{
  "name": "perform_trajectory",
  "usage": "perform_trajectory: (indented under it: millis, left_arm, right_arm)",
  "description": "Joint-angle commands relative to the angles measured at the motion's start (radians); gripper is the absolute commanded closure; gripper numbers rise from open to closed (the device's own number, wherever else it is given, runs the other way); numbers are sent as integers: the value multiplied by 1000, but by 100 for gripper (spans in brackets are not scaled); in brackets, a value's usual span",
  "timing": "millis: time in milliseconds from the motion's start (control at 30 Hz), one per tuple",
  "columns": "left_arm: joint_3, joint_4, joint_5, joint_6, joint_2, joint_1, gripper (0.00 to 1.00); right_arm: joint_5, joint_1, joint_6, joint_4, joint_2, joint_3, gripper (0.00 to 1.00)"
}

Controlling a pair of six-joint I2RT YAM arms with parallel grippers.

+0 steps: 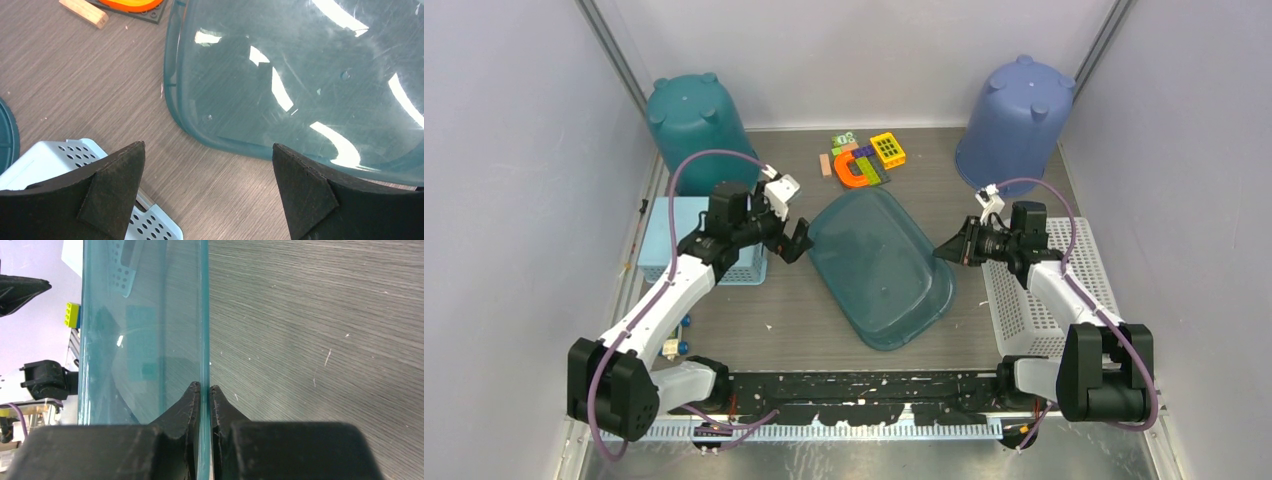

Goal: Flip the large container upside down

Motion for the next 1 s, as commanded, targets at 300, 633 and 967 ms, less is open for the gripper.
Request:
perform_trajectory:
  millis: [300,633,967]
  left_arm:
    - [-68,-18,-21,175,-44,-20,0]
    - [-43,12,-224,179,92,-110,0]
    - [-34,38,-290,163,144,-160,0]
  right_arm:
    - [172,-1,-35,18,-26,11,99]
    - [179,-1,-35,16,-32,9,99]
    - [169,-2,-36,18,-27,10,99]
